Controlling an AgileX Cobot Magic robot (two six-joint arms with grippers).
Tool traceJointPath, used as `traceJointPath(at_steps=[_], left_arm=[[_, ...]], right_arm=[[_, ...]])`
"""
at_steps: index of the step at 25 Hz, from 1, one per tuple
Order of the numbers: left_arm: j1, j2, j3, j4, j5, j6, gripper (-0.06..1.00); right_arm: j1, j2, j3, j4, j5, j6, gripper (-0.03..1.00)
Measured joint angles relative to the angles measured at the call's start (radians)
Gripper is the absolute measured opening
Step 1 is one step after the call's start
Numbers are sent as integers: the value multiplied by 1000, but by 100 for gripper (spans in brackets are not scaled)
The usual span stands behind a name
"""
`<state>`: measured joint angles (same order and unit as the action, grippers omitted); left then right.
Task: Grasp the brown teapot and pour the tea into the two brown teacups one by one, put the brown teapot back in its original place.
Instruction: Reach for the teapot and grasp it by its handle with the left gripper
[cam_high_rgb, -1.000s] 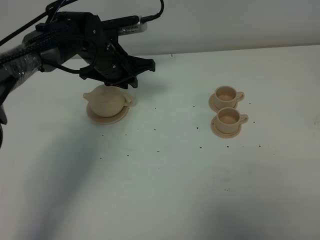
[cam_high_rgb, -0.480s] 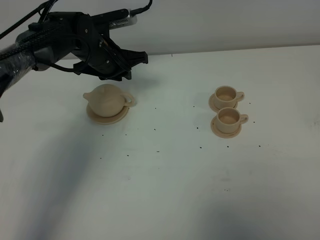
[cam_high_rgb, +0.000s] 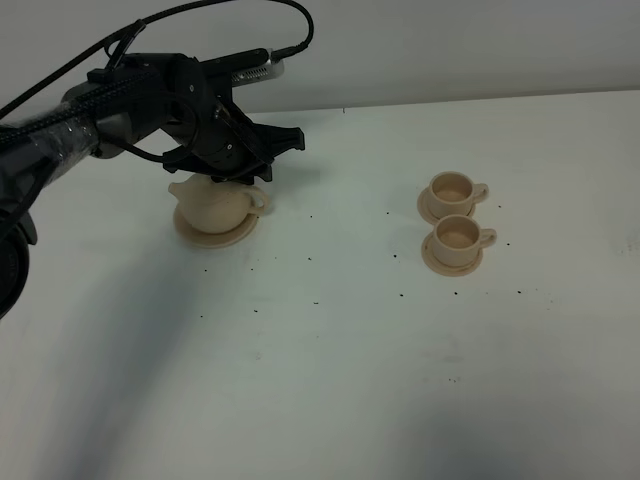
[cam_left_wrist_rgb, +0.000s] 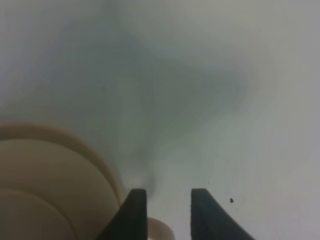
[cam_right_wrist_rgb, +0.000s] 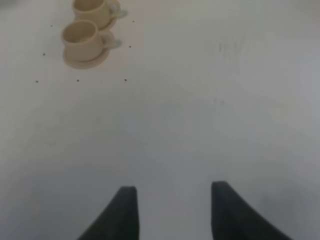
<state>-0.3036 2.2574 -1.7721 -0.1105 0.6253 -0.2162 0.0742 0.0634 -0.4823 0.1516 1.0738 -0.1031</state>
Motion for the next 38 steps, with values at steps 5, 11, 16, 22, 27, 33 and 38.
traceJointPath(at_steps=[5, 11, 16, 22, 27, 33, 38], left_arm=[[-2, 0, 0, 0, 6, 7, 24], [-5, 3, -1, -4, 52, 43, 24], [-5, 3, -1, -6, 93, 77, 24], [-6, -15, -1, -4, 134, 103, 24], [-6, -51, -1, 1, 163, 132, 24], [-6, -54, -1, -14, 147, 147, 24], [-6, -44, -1, -118, 122, 177, 24]], right_arm=[[0, 0, 0, 0, 0, 0, 35], [0, 0, 0, 0, 0, 0, 35], [0, 0, 0, 0, 0, 1, 35], [0, 0, 0, 0, 0, 1, 35], [0, 0, 0, 0, 0, 1, 35], [0, 0, 0, 0, 0, 1, 35], [0, 0, 0, 0, 0, 1, 35]])
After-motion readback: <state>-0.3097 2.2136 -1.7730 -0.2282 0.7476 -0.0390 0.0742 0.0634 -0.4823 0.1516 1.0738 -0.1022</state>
